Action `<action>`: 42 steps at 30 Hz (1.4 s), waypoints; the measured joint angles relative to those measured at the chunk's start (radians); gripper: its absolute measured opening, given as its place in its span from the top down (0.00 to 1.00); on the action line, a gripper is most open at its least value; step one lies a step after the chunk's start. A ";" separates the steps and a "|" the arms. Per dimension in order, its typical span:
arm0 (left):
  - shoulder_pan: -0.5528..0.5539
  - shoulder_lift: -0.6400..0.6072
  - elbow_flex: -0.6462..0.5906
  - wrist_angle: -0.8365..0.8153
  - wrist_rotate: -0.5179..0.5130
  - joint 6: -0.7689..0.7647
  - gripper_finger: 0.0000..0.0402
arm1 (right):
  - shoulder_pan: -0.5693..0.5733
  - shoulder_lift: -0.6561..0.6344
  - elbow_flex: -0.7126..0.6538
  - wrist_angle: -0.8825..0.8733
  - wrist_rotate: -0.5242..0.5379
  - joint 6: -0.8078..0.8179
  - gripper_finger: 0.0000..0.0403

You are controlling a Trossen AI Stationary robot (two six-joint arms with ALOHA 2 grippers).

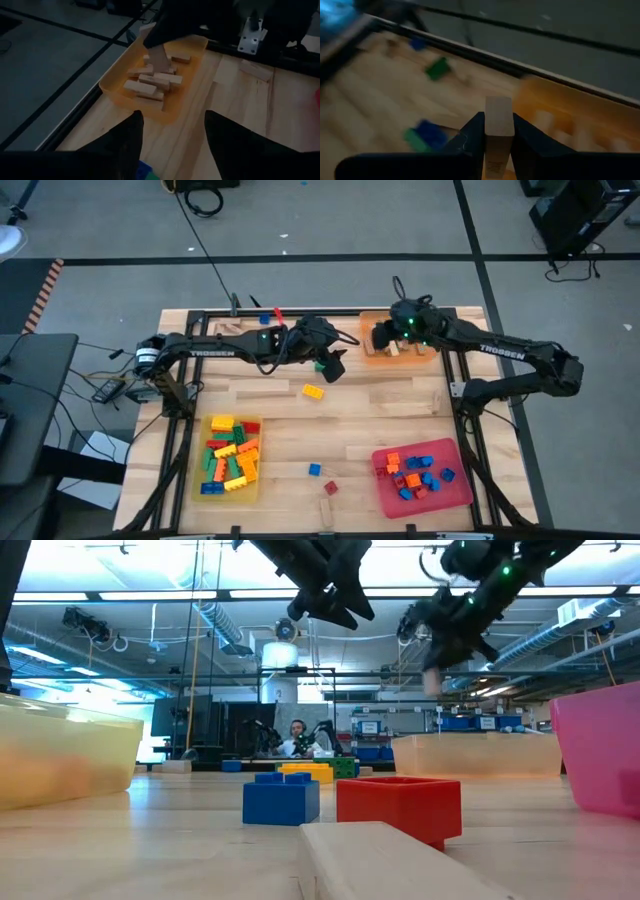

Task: Sort blocks by size
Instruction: Put the brown block into the orange bin

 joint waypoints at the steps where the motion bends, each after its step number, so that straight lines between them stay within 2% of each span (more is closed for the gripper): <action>1: 0.000 0.000 0.000 -0.003 0.005 -0.001 0.46 | -0.023 0.000 0.000 -0.029 -0.001 0.002 0.81; 10: -0.004 0.000 0.000 -0.009 0.038 -0.036 0.46 | -0.193 0.090 0.000 -0.276 -0.057 0.007 0.80; 21: -0.011 0.000 0.000 -0.044 0.040 -0.054 0.46 | -0.260 0.244 0.000 -0.328 -0.060 -0.056 0.79; 27: -0.013 0.001 -0.001 -0.138 0.039 -0.084 0.46 | -0.259 0.258 0.000 -0.325 -0.022 -0.056 0.69; 33: -0.017 0.000 -0.002 -0.143 0.039 -0.105 0.46 | -0.261 0.218 0.000 -0.326 -0.007 -0.056 0.57; 39: -0.040 -0.012 -0.002 -0.161 -0.004 -0.082 0.46 | -0.261 0.145 0.000 -0.345 -0.008 -0.087 0.45; 42: -0.053 -0.043 -0.004 -0.167 -0.017 -0.035 0.46 | -0.260 0.081 0.000 -0.373 -0.040 -0.083 0.42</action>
